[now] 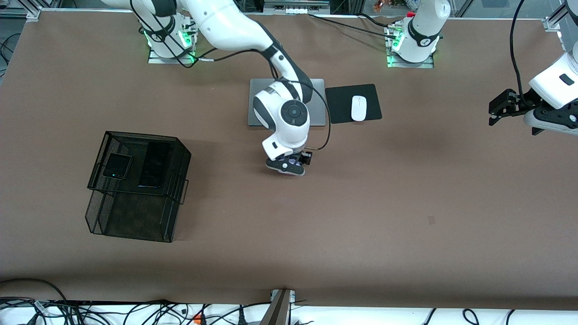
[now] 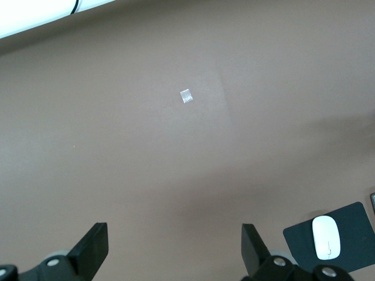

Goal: Place phones with both arms
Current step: 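Carry the white phone over the mesh basket with the right gripper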

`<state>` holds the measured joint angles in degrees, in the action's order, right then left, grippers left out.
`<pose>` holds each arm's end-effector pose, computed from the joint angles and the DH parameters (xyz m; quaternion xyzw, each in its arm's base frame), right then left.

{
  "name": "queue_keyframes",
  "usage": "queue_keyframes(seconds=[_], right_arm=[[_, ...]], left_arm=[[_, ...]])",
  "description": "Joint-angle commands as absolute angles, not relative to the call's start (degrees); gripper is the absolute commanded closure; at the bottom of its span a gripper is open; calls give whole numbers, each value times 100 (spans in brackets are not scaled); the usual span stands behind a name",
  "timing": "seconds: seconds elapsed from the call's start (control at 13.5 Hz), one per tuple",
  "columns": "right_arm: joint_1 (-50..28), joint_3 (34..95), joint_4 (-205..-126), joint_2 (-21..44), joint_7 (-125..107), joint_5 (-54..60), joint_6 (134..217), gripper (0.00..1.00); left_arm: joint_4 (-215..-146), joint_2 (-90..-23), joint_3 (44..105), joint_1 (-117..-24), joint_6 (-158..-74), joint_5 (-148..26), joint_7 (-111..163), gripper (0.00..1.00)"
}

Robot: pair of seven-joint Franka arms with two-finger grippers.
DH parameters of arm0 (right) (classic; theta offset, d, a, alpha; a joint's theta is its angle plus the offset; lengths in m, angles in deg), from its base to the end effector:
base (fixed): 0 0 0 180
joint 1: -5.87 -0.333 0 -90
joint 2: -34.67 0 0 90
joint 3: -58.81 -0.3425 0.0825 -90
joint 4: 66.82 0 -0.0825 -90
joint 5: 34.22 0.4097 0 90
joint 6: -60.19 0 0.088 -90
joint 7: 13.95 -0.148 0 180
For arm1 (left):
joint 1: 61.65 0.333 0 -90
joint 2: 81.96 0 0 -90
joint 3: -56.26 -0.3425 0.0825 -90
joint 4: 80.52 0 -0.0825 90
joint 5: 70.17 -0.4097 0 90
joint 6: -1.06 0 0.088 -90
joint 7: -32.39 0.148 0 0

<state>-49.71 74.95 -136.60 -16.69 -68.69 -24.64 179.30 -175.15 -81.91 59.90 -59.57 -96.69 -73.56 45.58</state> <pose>0.5707 0.5584 0.2068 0.9917 -0.1235 0.0260 0.0261 0.5937 -0.0082 0.5814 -0.9905 0.1314 -0.0237 0.0319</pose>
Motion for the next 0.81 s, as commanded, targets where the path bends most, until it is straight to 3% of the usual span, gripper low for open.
queue_keyframes(seconds=[0.0, 0.3, 0.74], right_arm=[[-4749, 7734, -13837, -631, -6075, -2500, 16816, 87], [-3669, 7815, -13811, -22, -4510, -2517, 16057, 87], [-1753, 7815, -13389, -373, -1506, -2526, 16300, 87]], left_arm=[[-17351, -8108, 6004, -5972, -9597, -7439, 4618, 0], [-17351, -8108, 6004, -5972, -9597, -7439, 4636, 0], [-17351, -8100, 5995, -5946, -9597, -7430, 4636, 0]])
